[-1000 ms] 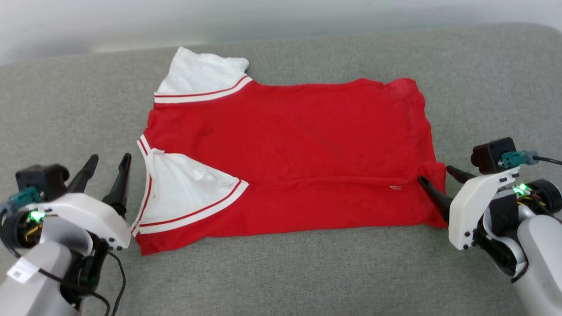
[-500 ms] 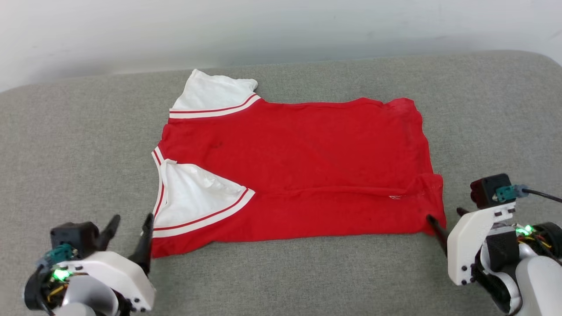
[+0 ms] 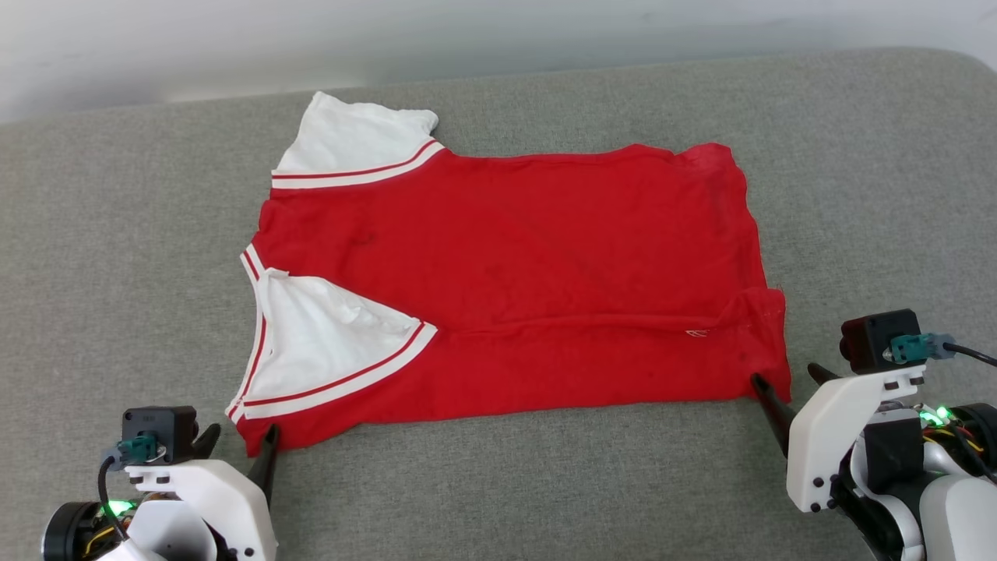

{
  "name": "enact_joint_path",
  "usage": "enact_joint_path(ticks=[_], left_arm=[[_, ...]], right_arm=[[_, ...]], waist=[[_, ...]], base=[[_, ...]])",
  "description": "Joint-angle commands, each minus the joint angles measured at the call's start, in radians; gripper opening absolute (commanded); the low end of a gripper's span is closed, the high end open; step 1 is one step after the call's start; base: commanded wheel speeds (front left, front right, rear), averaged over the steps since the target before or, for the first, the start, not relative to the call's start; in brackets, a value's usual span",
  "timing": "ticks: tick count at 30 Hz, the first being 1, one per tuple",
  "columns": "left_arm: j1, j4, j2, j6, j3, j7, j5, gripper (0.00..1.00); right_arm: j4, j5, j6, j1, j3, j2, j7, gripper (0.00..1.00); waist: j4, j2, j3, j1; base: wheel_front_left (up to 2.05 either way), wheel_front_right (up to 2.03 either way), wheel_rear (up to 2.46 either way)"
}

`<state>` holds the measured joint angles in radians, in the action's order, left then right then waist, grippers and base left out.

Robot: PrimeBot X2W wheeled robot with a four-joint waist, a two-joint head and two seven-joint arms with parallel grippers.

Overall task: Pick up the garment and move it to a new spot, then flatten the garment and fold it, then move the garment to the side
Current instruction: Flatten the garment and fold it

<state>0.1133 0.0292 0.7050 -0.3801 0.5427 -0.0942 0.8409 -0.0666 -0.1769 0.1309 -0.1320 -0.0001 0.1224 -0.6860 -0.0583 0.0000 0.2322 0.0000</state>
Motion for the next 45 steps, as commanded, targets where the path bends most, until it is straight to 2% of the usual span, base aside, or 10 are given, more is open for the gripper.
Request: enact_joint_path(ticks=[1, 7, 12, 14, 15, 21, 27, 37, 45], left_arm=[[0.01, -0.018, 0.009, -0.017, 0.006, -0.014, -0.015, 1.0], [0.015, -0.058, 0.002, -0.026, 0.02, -0.048, -0.006, 1.0], [0.012, -0.105, -0.023, 0.019, 0.062, -0.106, 0.025, 1.0], [0.014, -0.119, -0.036, 0.038, 0.076, -0.118, 0.032, 0.28], [0.02, -0.125, -0.041, 0.046, 0.079, -0.115, 0.034, 0.0], [0.039, -0.123, -0.058, 0.064, 0.057, -0.05, 0.031, 0.0], [0.047, -0.059, -0.045, 0.053, 0.023, 0.007, 0.014, 0.0], [0.041, 0.074, -0.024, 0.031, 0.013, 0.035, -0.011, 0.0], [0.05, 0.11, -0.015, 0.029, 0.02, 0.033, -0.023, 0.0]], right_arm=[[-0.016, 0.005, 0.0, 0.01, -0.001, -0.007, 0.0, 1.0], [-0.038, 0.002, 0.0, 0.006, 0.001, -0.01, 0.006, 1.0], [-0.053, 0.004, 0.0, -0.007, -0.001, -0.004, 0.005, 1.0], [-0.055, 0.01, 0.0, -0.011, -0.003, -0.001, 0.007, 1.0], [-0.057, 0.013, 0.0, -0.011, -0.003, 0.002, 0.008, 1.0], [-0.049, 0.027, 0.0, -0.015, -0.006, 0.019, 0.003, 1.0], [-0.012, 0.053, 0.0, -0.013, -0.02, 0.027, -0.008, 1.0], [0.09, 0.054, 0.0, -0.036, -0.065, 0.004, -0.007, 1.0], [0.191, 0.032, 0.0, -0.047, -0.074, -0.006, 0.017, 1.0]], waist=[[-0.006, 0.0, 0.014, 0.0], [-0.017, 0.0, 0.045, 0.0], [-0.024, 0.0, 0.074, 0.0], [-0.024, 0.0, 0.078, 0.0], [-0.023, 0.0, 0.079, 0.0], [-0.006, 0.0, 0.048, 0.0], [0.021, 0.0, 0.011, 0.0], [0.065, 0.0, 0.021, 0.0], [0.085, 0.0, 0.06, 0.0]], base=[[0.0, 0.0, 0.0], [0.0, 0.0, 0.0], [0.0, 0.0, 0.0], [0.0, 0.0, 0.0], [0.0, 0.0, 0.0], [0.0, 0.0, 0.0], [0.0, 0.0, 0.0], [0.0, 0.0, 0.0], [0.0, 0.0, 0.0]])
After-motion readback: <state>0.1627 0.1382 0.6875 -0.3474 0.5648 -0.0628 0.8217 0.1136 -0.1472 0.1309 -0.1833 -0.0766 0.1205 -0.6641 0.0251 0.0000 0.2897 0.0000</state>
